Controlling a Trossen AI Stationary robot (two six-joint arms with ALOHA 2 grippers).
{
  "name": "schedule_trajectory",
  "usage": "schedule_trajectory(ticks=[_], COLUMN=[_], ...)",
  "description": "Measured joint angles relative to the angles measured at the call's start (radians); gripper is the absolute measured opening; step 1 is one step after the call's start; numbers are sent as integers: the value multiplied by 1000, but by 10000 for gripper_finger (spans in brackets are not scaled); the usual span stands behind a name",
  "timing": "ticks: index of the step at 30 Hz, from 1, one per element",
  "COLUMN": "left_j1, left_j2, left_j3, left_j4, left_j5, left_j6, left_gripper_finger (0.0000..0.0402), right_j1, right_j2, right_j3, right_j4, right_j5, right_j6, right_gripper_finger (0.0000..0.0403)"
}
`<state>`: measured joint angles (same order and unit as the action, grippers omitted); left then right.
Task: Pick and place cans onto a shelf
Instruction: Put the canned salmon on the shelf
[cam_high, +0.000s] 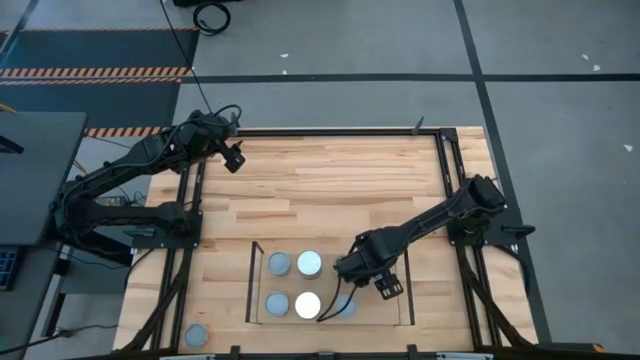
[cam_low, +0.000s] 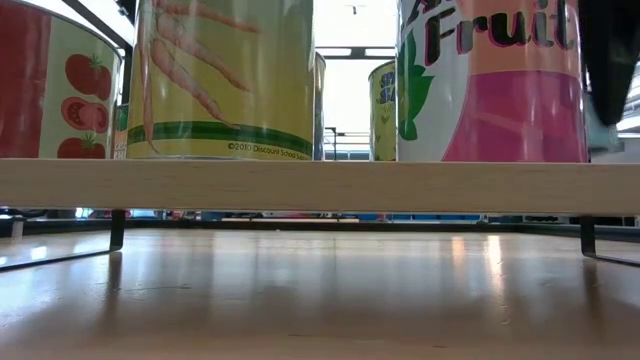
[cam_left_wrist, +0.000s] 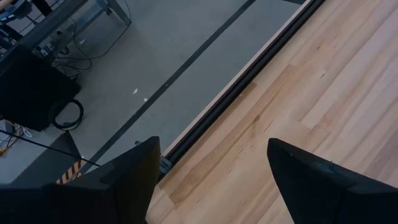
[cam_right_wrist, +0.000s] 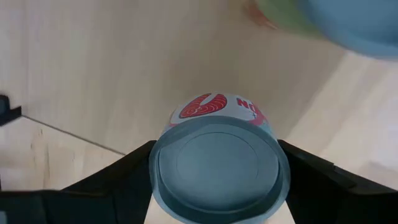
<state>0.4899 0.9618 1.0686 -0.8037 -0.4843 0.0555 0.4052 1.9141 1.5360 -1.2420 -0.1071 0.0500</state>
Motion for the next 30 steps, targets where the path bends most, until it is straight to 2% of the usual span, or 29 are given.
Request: schedule_trajectory(ticks=[7, 17, 30], left_j1=[0, 0, 0], left_j2=[0, 0, 0], left_j3=[0, 0, 0], left_j4=[0, 0, 0], left_j5=[0, 0, 0], left_j6=[0, 0, 0], left_gripper_finger=[300, 300, 300], right_j1=[12, -3, -10], right_j2=[0, 0, 0], right_j3=[-32, -53, -53], right_j4=[22, 37, 36], right_j5=[0, 31, 49], right_j6=[45, -1, -5], right_gripper_finger=[317, 324, 359])
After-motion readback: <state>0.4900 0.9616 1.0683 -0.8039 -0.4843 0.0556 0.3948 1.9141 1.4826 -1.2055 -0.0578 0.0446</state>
